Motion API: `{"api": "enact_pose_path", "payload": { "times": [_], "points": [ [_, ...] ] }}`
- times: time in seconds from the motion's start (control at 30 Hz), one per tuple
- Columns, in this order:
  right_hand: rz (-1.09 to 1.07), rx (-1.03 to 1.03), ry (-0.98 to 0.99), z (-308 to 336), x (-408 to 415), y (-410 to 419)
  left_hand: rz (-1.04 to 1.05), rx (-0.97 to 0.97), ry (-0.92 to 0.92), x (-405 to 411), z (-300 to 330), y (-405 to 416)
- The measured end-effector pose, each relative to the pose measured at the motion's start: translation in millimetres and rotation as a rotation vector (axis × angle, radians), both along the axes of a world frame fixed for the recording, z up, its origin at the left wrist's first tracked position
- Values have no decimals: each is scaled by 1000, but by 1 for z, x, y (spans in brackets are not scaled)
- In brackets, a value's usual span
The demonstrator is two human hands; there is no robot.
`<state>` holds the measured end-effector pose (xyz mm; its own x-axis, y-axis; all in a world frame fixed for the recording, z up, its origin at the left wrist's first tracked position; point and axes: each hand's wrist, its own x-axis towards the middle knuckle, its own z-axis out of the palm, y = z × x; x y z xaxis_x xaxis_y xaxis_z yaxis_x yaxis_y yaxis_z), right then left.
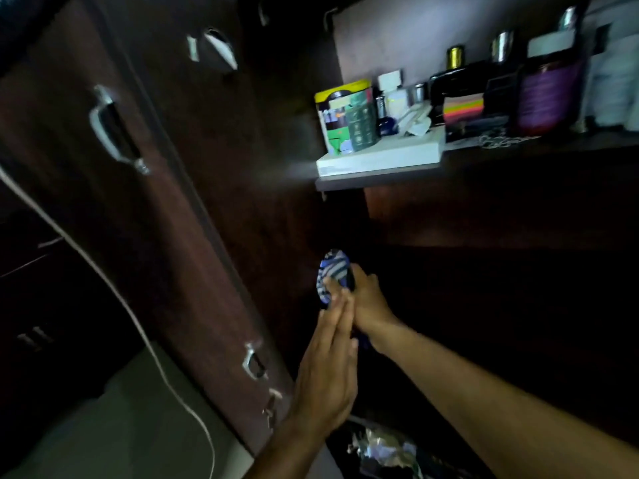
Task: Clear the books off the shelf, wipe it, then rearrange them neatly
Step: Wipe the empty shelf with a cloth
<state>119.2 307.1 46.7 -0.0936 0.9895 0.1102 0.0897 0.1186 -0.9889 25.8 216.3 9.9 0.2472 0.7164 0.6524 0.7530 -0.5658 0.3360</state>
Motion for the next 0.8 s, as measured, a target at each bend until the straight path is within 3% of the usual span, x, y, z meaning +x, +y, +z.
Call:
{"api": "enact_pose_path", "payload": {
  "times": [0.1,0.2,0.3,0.43,0.57,0.7,0.8],
  "points": [
    [-150,-5,64,9,3,81,84,-358,-11,15,-10,37],
    [-249,83,71,63,-6,120,106,-488,275,19,-20,86],
    [-255,228,-37,55,-24,124,13,-442,530,21,-22,100],
    [-249,196,-84,-10,-7,152,130,-464,478,25,-18,99],
    [-269,279,-108,35,4,193,146,-535,480,30,-13,98],
    [-255,563,-506,44,36,183,160,-570,505,29,-12,97],
    [-426,994,-1039,29,95,208,164,-594,478,26,-11,98]
  ]
}}
